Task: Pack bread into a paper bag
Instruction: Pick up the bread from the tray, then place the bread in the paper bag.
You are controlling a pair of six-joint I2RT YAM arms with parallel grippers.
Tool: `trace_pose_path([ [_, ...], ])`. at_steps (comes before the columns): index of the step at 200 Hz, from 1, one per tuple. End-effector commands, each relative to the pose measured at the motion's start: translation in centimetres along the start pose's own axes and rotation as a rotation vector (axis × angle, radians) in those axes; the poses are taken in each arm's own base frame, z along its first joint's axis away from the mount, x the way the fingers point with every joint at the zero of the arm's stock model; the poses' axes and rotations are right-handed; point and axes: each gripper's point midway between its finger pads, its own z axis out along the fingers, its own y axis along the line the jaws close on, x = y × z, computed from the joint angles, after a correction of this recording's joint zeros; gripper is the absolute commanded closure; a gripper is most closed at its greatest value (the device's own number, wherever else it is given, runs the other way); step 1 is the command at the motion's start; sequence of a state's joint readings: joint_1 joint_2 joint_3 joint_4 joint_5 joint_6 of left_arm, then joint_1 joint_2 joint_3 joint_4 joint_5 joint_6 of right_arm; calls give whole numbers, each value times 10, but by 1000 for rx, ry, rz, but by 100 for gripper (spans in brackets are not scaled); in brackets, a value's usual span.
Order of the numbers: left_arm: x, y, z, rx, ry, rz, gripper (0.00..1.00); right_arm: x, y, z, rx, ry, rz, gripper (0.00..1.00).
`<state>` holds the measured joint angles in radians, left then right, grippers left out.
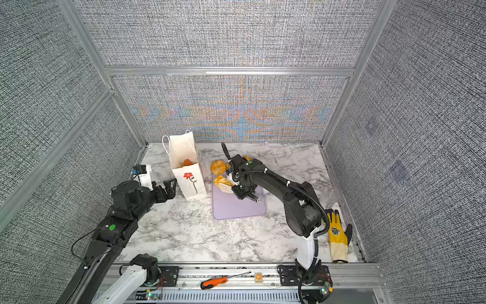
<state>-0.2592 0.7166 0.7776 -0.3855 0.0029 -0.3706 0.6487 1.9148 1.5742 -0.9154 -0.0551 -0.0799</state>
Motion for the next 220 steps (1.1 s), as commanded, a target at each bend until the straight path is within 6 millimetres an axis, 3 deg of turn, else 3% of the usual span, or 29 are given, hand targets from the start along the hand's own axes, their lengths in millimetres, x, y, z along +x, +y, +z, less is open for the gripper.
trace_pose_path([
  [1, -9, -4, 0, 16, -34, 2, 1, -5, 5, -8, -36, -42, 12, 63],
  [130, -15, -9, -2, 29, -22, 36, 1, 2, 16, -46, -100, -146, 63, 63],
  [220, -22, -13, 1, 38, -20, 59, 1, -7, 43, -99, -172, -302, 49, 63],
])
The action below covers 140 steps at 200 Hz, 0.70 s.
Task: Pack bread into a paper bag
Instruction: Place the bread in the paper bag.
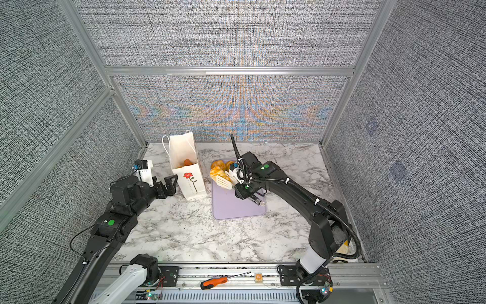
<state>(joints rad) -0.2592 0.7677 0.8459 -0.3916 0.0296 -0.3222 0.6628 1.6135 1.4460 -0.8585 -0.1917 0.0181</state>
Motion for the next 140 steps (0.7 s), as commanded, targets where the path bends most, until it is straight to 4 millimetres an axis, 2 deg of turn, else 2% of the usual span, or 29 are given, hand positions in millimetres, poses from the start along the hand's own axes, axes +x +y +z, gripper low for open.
trace_pose_path([
  [1, -7, -2, -1, 9, -18, 10, 1, -14, 12, -12, -42, -71, -8, 63],
  [73, -11, 4, -2, -33, -20, 11, 1, -26, 30, -42, -86, -157, -34, 63],
  [108, -12, 6, -1, -47, -15, 10, 1, -39, 46, -57, -116, -205, -71, 63],
  [140, -12, 8, -2, -62, -17, 10, 1, -50, 61, -61, -153, -230, -101, 63],
])
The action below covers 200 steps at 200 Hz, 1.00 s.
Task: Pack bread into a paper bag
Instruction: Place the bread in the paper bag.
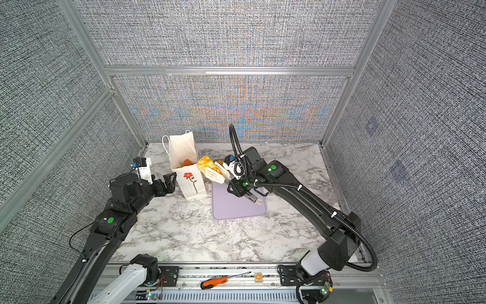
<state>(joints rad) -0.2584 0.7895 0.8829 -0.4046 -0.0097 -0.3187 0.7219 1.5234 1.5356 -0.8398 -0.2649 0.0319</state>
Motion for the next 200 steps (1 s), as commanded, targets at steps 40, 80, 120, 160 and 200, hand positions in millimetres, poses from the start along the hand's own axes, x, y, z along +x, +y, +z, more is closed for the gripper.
trace_pose_path([
  [40, 0, 6, -1, -31, 2, 10, 1, -35, 29, -4, -99, -101, -49, 63],
  [80, 0, 6, -2, -30, -1, 10, 1, -54, 37, -2, -133, -123, -49, 62],
  [120, 0, 5, -4, -27, -5, 9, 1, -75, 38, 5, -144, -135, -32, 63],
  [160, 1, 5, -5, -27, 0, 11, 1, -94, 38, 12, -148, -143, -18, 62],
  [200, 3, 6, -3, -29, 5, 12, 1, -108, 38, 22, -159, -146, -10, 61],
])
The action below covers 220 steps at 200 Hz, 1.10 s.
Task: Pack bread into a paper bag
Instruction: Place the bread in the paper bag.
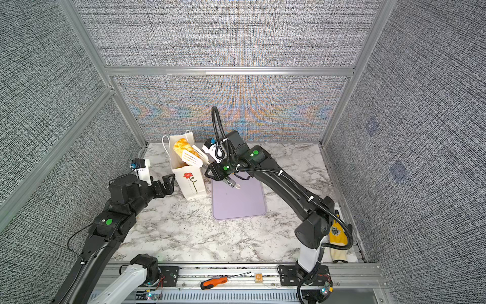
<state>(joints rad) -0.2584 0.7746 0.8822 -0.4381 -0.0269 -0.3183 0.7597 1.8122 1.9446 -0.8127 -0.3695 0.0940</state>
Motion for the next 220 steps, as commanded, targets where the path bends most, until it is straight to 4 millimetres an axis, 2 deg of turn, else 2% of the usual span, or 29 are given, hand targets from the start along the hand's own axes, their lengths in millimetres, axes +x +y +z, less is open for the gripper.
trace_pose_path([
  [1, -1, 1, 1, -7, -9, 12, 1, -12, 4, 3, -22, -24, 1, 61],
  [81, 0, 2, 1, -9, -5, 16, 1, -23, -1, 15, -12, -17, 35, 61],
  [150, -1, 1, 1, -6, -9, 19, 1, -22, -5, 26, 5, 8, 52, 60],
  [220, -1, 3, -1, -13, -12, 24, 1, -21, -15, 30, 64, 30, 54, 50],
])
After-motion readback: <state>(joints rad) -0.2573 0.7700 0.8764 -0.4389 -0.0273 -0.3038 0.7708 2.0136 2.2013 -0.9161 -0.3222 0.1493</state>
